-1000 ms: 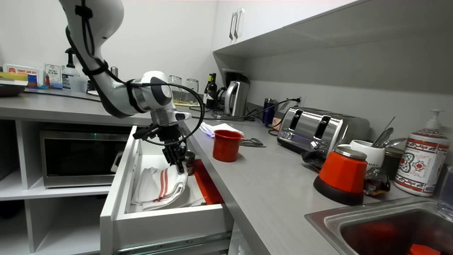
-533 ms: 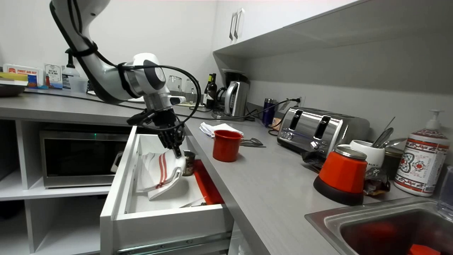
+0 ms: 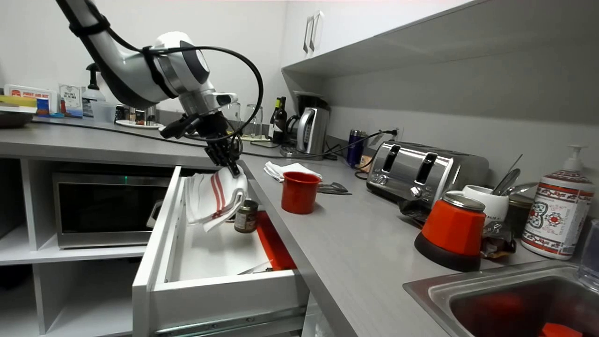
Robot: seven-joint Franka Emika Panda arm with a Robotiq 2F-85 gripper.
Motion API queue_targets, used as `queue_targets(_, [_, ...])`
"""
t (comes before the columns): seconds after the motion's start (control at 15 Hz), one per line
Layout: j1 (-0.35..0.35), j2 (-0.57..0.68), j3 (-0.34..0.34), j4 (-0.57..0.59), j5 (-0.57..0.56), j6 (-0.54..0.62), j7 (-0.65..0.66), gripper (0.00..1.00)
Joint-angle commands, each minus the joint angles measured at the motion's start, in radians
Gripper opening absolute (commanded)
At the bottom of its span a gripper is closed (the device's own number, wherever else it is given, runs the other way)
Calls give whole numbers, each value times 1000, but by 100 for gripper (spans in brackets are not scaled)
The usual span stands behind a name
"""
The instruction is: Open the topmost drawer, take out the towel and place it on the counter then close the drawer
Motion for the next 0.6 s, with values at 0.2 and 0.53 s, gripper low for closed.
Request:
queue_targets(0.2, [-7, -156, 23, -38, -195, -44, 138, 4])
queue_targets(0.53, [-59, -164, 78, 83, -331, -183, 228, 4])
